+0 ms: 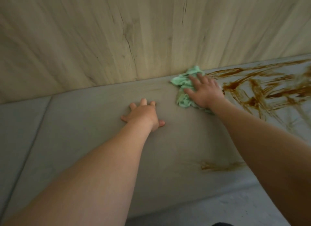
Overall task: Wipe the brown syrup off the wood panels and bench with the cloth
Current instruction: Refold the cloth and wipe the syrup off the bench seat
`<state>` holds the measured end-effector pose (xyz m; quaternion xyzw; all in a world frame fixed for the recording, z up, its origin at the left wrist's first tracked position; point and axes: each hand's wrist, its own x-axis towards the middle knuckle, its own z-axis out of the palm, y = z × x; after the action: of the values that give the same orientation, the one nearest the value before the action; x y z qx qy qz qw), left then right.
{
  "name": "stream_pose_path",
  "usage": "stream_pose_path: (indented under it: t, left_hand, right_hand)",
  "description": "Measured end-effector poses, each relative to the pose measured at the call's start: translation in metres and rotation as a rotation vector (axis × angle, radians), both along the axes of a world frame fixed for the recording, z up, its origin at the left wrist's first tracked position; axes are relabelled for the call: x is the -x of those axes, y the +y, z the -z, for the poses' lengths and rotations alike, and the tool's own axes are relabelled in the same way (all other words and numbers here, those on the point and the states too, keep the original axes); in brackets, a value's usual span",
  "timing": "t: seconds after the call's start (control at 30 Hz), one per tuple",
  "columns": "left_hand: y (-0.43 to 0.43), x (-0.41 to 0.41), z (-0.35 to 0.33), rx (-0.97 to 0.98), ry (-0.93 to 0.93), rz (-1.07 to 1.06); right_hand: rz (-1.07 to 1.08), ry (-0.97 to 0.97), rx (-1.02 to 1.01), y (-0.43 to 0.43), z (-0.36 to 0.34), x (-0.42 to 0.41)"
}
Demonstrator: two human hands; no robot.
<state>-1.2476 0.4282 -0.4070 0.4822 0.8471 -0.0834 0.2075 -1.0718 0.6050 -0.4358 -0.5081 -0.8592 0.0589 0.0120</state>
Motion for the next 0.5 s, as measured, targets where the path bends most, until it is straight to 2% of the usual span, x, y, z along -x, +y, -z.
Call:
stream_pose_path:
  t: [0.07, 0.13, 0.23, 0.33, 0.5]
  left_hand:
    - [-0.001, 0.000, 0.003, -0.020, -0.008, -0.005]
    - [-0.003, -0.001, 0.007, -0.041, -0.007, -0.009]
    - [-0.004, -0.001, 0.010, -0.061, -0.005, -0.006]
    - [-0.004, 0.000, 0.009, -0.053, -0.018, -0.014]
    - [-0.005, -0.003, 0.002, -0.055, -0.011, -0.018]
  right_hand:
    - [0.233, 0.030, 0.010, 0.011, -0.001, 0.007]
    - [0.311, 0.022, 0.036, 0.004, 0.000, 0.033]
    - [0.101, 0.029, 0.032, -0.025, 0.006, 0.057]
    - [-0.106, 0.047, 0.036, -0.059, 0.008, 0.032]
    - [-0.126, 0.011, 0.068, -0.121, 0.005, -0.026]
